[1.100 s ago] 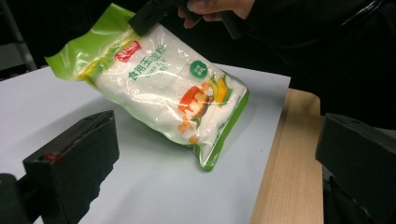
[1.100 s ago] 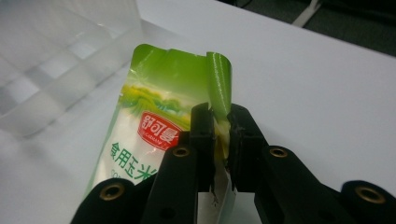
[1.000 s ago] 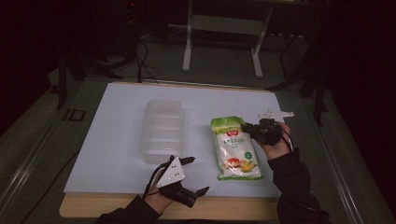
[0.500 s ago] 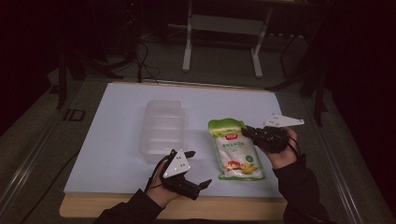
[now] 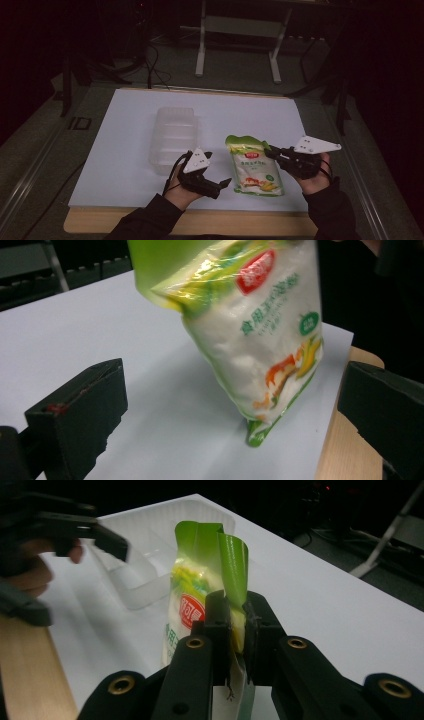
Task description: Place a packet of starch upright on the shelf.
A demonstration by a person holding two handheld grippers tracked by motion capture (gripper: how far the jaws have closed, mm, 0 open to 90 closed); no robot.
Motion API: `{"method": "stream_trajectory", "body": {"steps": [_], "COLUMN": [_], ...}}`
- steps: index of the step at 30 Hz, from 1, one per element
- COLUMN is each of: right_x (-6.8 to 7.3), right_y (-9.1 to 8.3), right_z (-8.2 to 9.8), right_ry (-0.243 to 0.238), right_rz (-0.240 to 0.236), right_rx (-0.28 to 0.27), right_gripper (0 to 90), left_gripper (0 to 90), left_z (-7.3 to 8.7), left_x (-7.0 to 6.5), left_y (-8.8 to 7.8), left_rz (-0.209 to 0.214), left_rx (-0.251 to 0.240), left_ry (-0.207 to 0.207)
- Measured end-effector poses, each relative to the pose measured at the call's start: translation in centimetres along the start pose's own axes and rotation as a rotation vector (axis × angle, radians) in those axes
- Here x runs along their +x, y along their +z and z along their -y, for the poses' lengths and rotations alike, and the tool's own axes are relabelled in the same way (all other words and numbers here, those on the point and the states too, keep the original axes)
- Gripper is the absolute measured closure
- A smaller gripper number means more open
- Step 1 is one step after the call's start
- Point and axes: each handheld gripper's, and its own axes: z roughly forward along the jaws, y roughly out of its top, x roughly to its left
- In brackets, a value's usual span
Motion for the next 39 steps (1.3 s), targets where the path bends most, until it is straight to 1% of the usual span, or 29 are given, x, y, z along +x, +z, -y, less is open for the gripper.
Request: {"method": "stream_trajectory", "body": {"steps": [1,2,3,4,6,7,8,10,11,13,15,17,18,19,21,22,23,24,25,27,28,29,30,31,32,33,35,36,39], "right_x": [0.0,0.1,0.2,0.3,0.4,0.4,0.5,0.5,0.5,0.5,0.6,0.7,0.7,0.7,0.8,0.8,0.8,0.8,0.8,0.8,0.8,0.7,0.6,0.5,0.5,0.5,0.6,0.5,0.5], "right_y": [0.0,-0.2,-0.5,-0.6,-0.8,-0.9,-0.9,-0.9,-1.0,-0.9,-0.9,-0.9,-0.9,-0.8,-0.8,-0.8,-0.8,-0.7,-0.7,-0.7,-0.6,-0.6,-0.5,-0.5,-0.5,-0.4,-0.3,-0.3,-0.2], "right_z": [0.0,0.1,0.2,0.3,0.4,0.4,0.5,0.5,0.5,0.5,0.4,0.3,0.3,0.3,0.3,0.3,0.3,0.3,0.3,0.4,0.5,0.6,0.6,0.7,0.7,0.7,0.8,0.8,0.8], "right_ry": [0.0,-0.006,0.0,-0.006,-0.01,-0.01,-0.009,-0.009,-0.009,-0.009,-0.014,-0.02,-0.02,-0.02,-0.018,-0.021,-0.022,-0.02,-0.019,-0.013,-0.009,-0.007,0.002,0.012,0.018,0.019,0.019,0.019,0.018], "right_rz": [0.0,-0.004,-0.021,-0.021,-0.024,-0.026,-0.028,-0.029,-0.032,-0.031,-0.032,-0.036,-0.037,-0.042,-0.047,-0.048,-0.048,-0.049,-0.047,-0.053,-0.051,-0.049,-0.049,-0.055,-0.055,-0.054,-0.052,-0.05,-0.055], "right_rx": [0.0,-0.004,-0.016,-0.019,-0.024,-0.029,-0.03,-0.032,-0.033,-0.032,-0.032,-0.031,-0.031,-0.032,-0.032,-0.032,-0.032,-0.031,-0.031,-0.031,-0.028,-0.022,-0.024,-0.025,-0.023,-0.02,-0.016,-0.016,-0.015], "right_gripper": [82.6,82.7,82.7,82.7,82.7,82.7,82.7,82.7,82.7,82.7,82.8,82.7,82.8,82.7,82.8,82.8,82.8,82.8,82.8,82.8,82.9,82.9,82.9,82.9,82.9,82.9,82.9,82.9,82.9], "left_gripper": [0.0,0.0,0.0,0.0,0.0,1.1,4.9,5.1,5.1,5.4,6.6,11.9,12.1,15.2,19.6,24.6,30.6,31.4,32.5,34.6,34.5,34.9,40.0,45.9,48.3,54.0,64.5,69.3,75.0], "left_z": [0.0,-0.3,-0.5,-0.6,-0.9,-1.0,-1.2,-1.5,-1.8,-2.2,-2.7,-3.0,-3.2,-3.2,-3.3,-3.2,-3.2,-3.2,-3.1,-3.0,-3.0,-2.9,-2.9,-2.8,-2.8,-2.8,-2.7,-2.8,-2.9], "left_x": [0.0,0.2,0.2,0.3,0.6,0.7,0.8,1.1,1.2,1.4,1.6,1.9,2.0,2.1,2.0,1.9,1.8,1.6,1.5,1.2,1.2,1.2,1.3,1.2,1.1,1.1,1.4,1.5,1.4], "left_y": [0.0,0.6,0.9,1.2,1.7,1.9,2.1,2.6,2.8,3.4,4.0,4.6,4.9,5.1,5.6,5.7,5.8,6.0,6.1,6.5,6.8,6.9,7.1,7.3,7.4,7.4,7.4,7.4,7.3], "left_rz": [0.0,0.011,0.009,0.017,0.019,0.034,0.03,0.041,0.033,0.04,0.047,0.068,0.078,0.105,0.113,0.142,0.143,0.141,0.151,0.127,0.121,0.125,0.148,0.156,0.15,0.152,0.171,0.179,0.176], "left_rx": [0.0,0.005,0.007,0.008,0.017,0.017,0.015,0.017,0.021,0.029,0.041,0.051,0.055,0.056,0.061,0.062,0.06,0.06,0.059,0.059,0.065,0.07,0.077,0.081,0.086,0.084,0.079,0.08,0.081], "left_ry": [0.0,-0.01,-0.014,-0.018,-0.028,-0.028,-0.029,-0.041,-0.037,-0.049,-0.042,-0.044,-0.049,-0.053,-0.052,-0.044,-0.037,-0.037,-0.041,-0.037,-0.039,-0.045,-0.055,-0.056,-0.05,-0.052,-0.08,-0.086,-0.081]}}
